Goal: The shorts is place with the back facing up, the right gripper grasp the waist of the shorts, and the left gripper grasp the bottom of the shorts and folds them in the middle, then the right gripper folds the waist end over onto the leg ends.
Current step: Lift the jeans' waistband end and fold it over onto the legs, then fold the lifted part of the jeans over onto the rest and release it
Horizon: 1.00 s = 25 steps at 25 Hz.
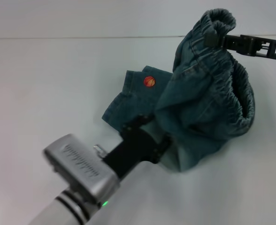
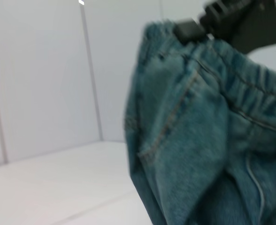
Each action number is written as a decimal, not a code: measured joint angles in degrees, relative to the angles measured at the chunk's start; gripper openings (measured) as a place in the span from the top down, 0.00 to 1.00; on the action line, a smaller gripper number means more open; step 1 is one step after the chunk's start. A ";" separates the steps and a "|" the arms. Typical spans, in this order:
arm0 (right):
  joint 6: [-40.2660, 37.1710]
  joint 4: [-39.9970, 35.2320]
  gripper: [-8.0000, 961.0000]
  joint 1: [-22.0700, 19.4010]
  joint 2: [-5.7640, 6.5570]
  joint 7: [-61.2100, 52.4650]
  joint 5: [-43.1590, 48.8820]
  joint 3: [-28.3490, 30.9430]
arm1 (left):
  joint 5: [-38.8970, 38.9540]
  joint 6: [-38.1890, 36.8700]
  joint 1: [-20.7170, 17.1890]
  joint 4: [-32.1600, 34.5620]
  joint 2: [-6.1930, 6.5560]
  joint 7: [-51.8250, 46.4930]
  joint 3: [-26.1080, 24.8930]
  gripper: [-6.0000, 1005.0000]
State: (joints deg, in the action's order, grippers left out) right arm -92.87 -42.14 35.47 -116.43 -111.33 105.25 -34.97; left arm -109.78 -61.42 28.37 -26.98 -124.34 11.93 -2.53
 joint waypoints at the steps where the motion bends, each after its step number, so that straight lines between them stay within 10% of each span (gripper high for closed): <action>1: 0.40 0.25 0.89 0.04 0.09 0.09 0.06 -0.36 | -0.01 -1.56 -0.75 0.46 0.00 0.02 -0.01 0.48; 11: 3.61 2.77 0.89 0.79 0.73 0.85 0.21 -2.58 | -0.03 -10.43 -5.55 3.24 0.36 -0.39 0.85 0.48; 25: 2.63 2.48 0.89 0.20 1.46 0.58 -0.92 -2.04 | -0.81 -4.12 -3.73 4.47 0.31 -3.32 4.73 0.47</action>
State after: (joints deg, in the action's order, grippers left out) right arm -90.24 -39.66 35.68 -114.97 -110.76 104.33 -37.01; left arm -110.59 -65.54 24.64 -22.52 -124.03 8.61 2.19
